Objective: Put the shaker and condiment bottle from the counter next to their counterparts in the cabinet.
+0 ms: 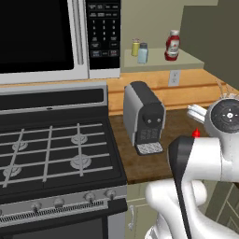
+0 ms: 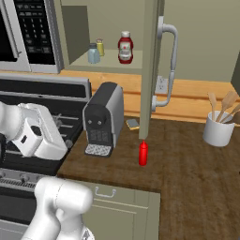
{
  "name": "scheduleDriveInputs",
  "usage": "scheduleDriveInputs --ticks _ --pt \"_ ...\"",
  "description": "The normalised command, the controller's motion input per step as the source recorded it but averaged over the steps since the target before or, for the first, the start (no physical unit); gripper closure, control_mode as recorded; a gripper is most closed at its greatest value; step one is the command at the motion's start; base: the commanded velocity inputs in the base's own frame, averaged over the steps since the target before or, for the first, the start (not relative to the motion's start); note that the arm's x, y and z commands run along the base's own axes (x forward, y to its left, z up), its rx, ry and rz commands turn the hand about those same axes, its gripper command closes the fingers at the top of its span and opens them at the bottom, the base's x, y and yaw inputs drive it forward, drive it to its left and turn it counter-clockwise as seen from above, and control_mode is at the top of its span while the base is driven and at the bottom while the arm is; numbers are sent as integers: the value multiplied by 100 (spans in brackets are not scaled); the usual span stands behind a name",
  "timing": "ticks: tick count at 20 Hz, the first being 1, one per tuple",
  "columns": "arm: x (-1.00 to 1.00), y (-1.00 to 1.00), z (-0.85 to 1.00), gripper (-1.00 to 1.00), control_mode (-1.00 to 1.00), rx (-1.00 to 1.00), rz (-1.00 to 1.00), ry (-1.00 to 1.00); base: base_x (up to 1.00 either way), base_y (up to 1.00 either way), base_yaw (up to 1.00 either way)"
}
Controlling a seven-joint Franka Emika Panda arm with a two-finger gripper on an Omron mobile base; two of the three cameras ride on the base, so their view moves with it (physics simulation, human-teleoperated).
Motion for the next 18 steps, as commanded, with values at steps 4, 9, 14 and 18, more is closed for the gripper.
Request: scheduleDriveInputs --ticks 4,9,14,18 --pt "-23 -12 -43 -100 -100 0 -6 5 0 0 0" --pt "-28 -39 -47 -100 -100 0 -1 2 0 0 0" --pt "-21 -36 -52 -100 -100 0 0 0 0 0 0" --pt "-6 -16 -46 -100 -100 0 0 0 0 0 0"
